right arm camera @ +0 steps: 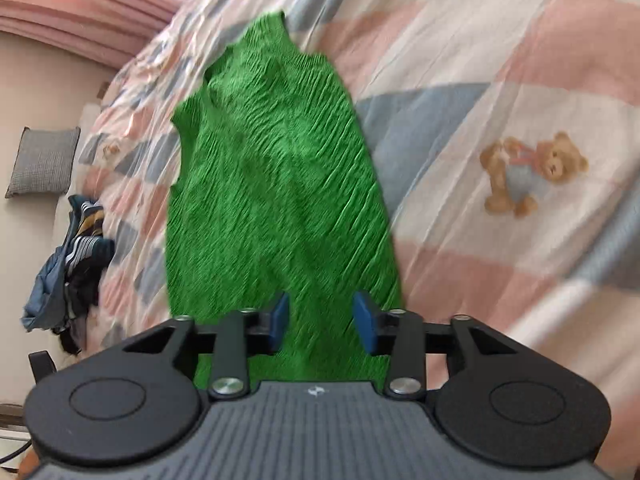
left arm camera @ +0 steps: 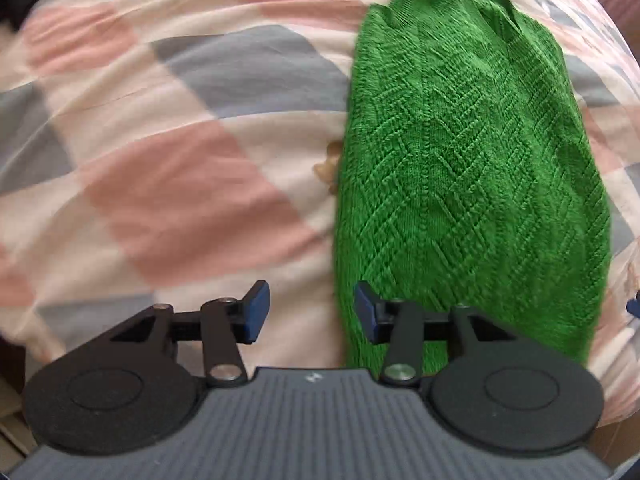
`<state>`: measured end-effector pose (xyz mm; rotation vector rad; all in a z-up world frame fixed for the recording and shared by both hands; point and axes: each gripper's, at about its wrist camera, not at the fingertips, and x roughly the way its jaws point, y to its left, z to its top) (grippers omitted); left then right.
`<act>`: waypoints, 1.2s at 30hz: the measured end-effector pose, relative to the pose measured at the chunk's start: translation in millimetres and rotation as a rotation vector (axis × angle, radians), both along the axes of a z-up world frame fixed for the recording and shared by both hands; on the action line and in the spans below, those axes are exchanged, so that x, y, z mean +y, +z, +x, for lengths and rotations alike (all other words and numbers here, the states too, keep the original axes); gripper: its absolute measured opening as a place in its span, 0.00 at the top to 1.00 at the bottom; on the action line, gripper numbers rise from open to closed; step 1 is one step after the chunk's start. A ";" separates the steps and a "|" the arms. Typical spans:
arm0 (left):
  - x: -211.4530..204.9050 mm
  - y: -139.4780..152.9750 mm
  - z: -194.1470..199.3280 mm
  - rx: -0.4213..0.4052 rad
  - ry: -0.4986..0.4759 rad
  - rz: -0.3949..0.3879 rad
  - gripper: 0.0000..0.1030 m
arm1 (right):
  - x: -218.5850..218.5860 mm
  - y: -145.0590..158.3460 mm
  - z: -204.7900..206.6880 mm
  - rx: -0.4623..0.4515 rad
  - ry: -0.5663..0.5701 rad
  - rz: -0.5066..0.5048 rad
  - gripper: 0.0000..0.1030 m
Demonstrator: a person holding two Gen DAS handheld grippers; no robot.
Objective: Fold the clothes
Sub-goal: 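Lay the green vest flat on the duvet with both grippers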
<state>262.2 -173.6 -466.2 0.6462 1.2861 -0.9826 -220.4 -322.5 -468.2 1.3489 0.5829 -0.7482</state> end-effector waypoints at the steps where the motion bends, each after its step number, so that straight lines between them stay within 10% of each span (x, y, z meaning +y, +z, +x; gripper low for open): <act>1: -2.1 -4.7 -0.4 0.016 0.001 -0.018 0.46 | -0.2 -7.1 0.8 -0.007 -0.005 -0.014 0.59; 13: 41.9 -62.4 4.2 0.238 0.040 -0.315 0.30 | 36.9 -95.0 -31.7 -0.321 -0.096 -0.085 0.49; 20: 69.5 -65.8 -5.4 0.278 0.059 -0.436 0.33 | 57.8 -104.1 -53.2 -0.354 -0.143 -0.129 0.68; 25: 73.8 -68.3 -3.4 0.317 0.132 -0.428 0.33 | 62.1 -87.3 -40.6 -0.325 -0.097 -0.151 0.33; 30: 63.1 -75.1 -5.0 0.324 0.127 -0.442 0.34 | 58.7 -95.3 -20.6 -0.336 -0.118 -0.137 0.32; 33: 59.0 -79.3 -3.5 0.385 0.131 -0.457 0.67 | 55.8 -104.0 -19.4 -0.379 -0.149 -0.103 0.39; 36: 54.2 -76.2 -7.0 0.399 0.102 -0.454 0.89 | 54.2 -112.1 -18.4 -0.430 -0.176 -0.055 0.69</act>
